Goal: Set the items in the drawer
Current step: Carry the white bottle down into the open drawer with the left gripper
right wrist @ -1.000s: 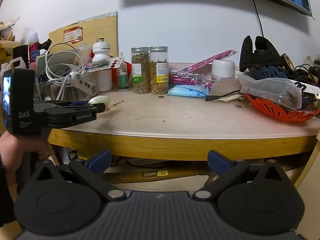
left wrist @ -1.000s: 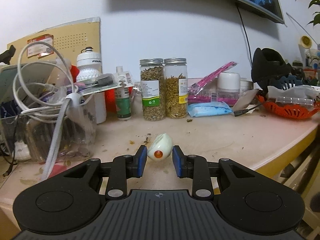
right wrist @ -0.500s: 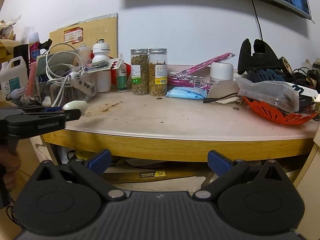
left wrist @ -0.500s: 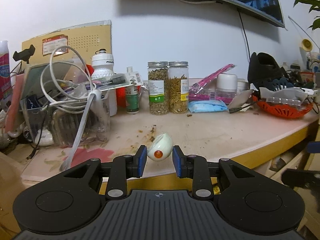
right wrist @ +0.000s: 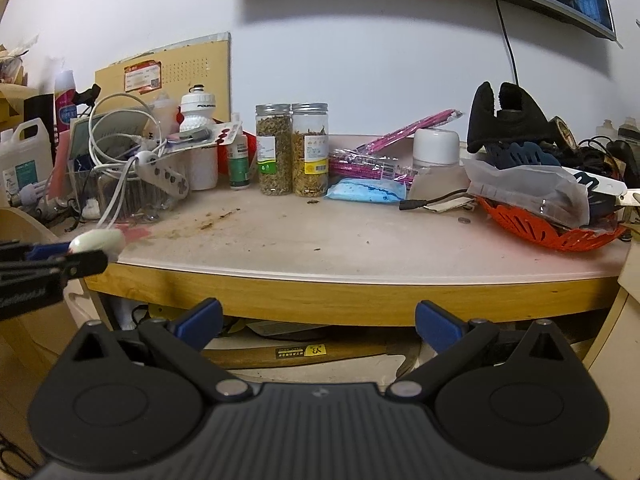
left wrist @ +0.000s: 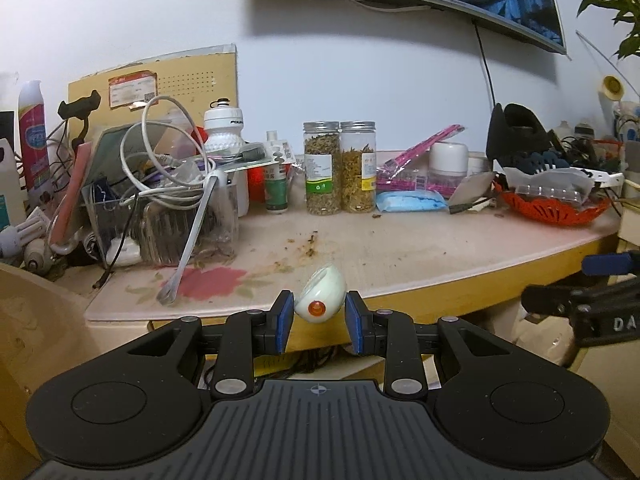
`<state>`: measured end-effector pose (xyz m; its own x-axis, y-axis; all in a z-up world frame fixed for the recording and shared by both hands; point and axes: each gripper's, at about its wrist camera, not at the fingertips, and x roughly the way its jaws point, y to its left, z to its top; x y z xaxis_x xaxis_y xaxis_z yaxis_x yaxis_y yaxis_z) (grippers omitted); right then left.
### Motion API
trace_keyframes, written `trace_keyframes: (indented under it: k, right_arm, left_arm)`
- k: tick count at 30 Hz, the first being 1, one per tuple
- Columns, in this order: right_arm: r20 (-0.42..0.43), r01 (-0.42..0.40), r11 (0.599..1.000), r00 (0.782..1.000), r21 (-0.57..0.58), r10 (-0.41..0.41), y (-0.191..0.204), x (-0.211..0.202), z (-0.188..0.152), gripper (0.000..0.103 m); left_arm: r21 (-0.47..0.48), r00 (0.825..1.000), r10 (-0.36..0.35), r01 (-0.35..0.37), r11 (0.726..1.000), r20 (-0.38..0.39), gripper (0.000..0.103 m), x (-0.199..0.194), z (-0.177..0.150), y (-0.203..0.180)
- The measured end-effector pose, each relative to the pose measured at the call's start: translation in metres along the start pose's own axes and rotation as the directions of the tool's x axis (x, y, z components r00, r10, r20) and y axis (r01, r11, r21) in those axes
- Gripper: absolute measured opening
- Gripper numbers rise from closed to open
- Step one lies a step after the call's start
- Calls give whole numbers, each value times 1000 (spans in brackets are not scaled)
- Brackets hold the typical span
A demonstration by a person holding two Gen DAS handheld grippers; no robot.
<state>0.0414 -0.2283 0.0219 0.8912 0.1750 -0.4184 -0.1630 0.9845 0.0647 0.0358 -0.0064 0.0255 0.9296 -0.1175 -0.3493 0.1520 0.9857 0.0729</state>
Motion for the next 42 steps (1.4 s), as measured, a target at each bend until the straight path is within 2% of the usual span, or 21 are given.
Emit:
trace_keyframes:
  k: [16,24,28,33,42]
  right_arm:
    - [2,2,1000,1000,-4,-2,-2,-8,-6,103]
    - [-31,7,1000,999,-18,-7,0,-2,-10,103]
    - [-104,9,1000,995,-8,-9,-1,11,-19,103]
    - [-211,-1,1000,978,-5,0,1,30,-34,103]
    - [-372,-61,997,927,-42,41,11,62,-61,103]
  left_arm:
    - [-7,1000,0,0,1000,-24,27,4,-6,0]
    - [-15,995,-6,4,1000,-104,27,17,-18,0]
    - [-17,987,-14,12,1000,-162,27,27,-28,-1]
    - [-20,972,-21,16,1000,-233,27,39,-43,-4]
    - [-64,927,-50,28,998,-372,27,65,-76,-1]
